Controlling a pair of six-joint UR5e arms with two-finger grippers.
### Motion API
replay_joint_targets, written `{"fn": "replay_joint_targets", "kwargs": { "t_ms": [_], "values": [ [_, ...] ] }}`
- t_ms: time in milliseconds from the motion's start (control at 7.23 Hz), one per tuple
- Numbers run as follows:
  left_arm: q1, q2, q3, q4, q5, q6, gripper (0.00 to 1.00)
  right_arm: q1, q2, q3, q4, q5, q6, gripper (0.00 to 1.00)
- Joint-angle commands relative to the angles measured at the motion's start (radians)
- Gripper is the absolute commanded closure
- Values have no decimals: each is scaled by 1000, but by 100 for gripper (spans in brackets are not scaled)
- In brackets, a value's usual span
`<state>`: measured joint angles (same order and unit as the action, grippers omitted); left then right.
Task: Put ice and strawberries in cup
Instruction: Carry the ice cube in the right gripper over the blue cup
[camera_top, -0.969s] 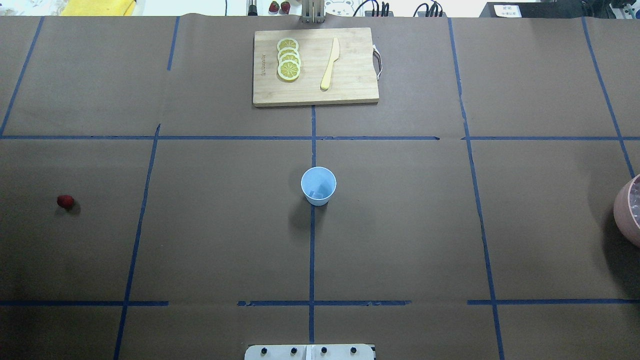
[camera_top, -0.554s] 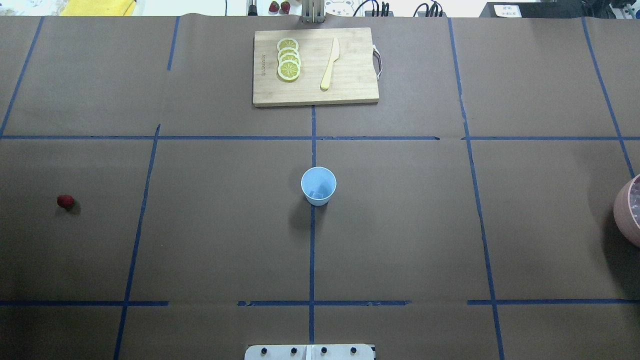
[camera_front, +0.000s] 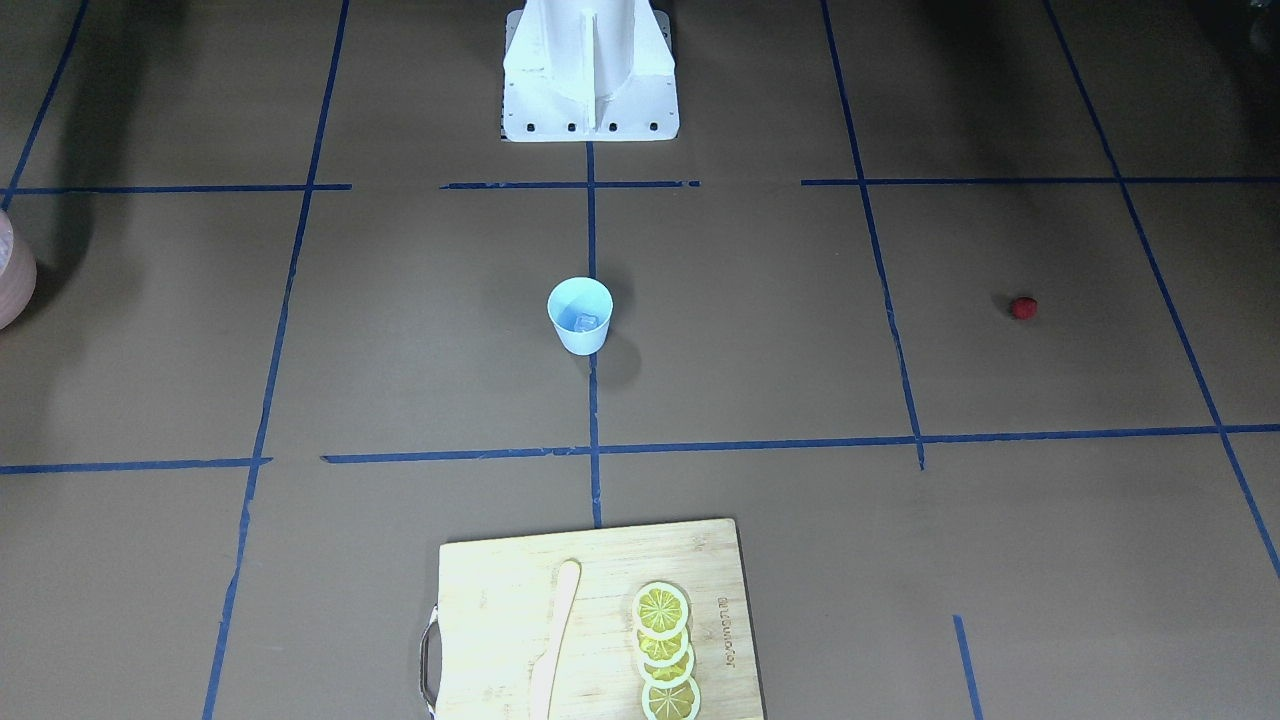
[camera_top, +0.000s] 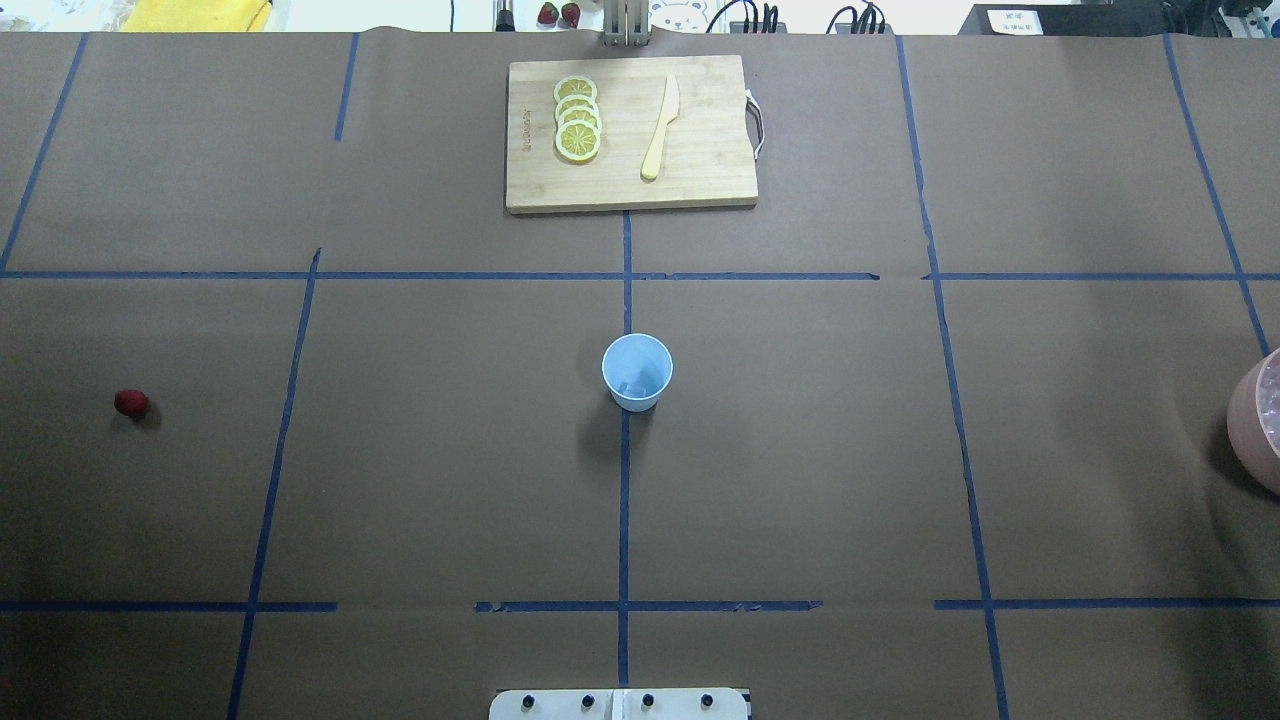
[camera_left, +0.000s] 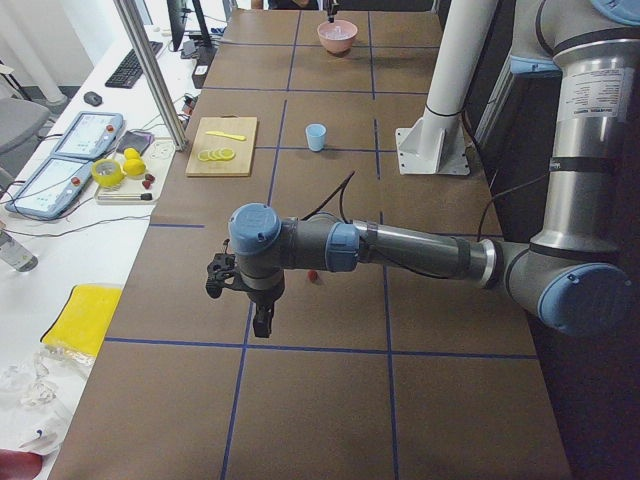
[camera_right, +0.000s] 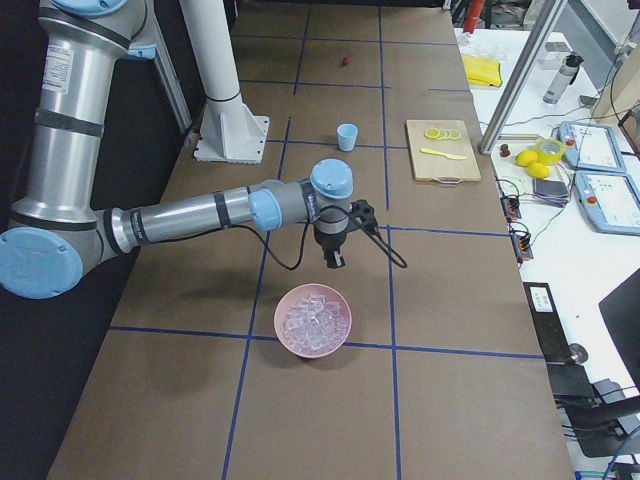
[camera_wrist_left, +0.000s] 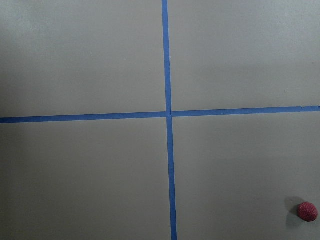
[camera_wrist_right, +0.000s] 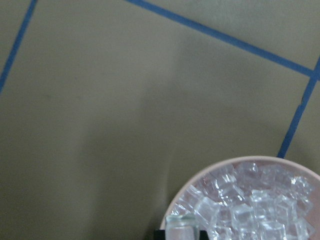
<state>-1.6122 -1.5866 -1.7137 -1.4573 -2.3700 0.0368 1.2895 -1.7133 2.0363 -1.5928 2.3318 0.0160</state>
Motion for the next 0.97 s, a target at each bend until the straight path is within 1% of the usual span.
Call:
{"fn": "replay_joint_targets", "kwargs": {
  "t_ms": [0,138,277,415,554,692,830],
  "values": [
    [0,3,-1,0,0,0,0,-88,302,10,-267,-6,66,100],
    [0,5,-1,0,0,-2,0,-141,457,-26,-368,-6,87,100],
    [0,4,0,0,0,-2,0,-188,577,-72,-427,-20,119,100],
    [0,3,0,0,2,-2,0,-244,639,-103,-427,-37,231,100],
    [0,3,2,0,0,-2,0,-298,732,-158,-426,-40,343,100],
    [0,3,2,0,2,-2,0,-347,811,-210,-424,-55,434,100],
    [0,2,2,0,2,-2,0,-386,886,-267,-424,-78,482,100]
  ]
}}
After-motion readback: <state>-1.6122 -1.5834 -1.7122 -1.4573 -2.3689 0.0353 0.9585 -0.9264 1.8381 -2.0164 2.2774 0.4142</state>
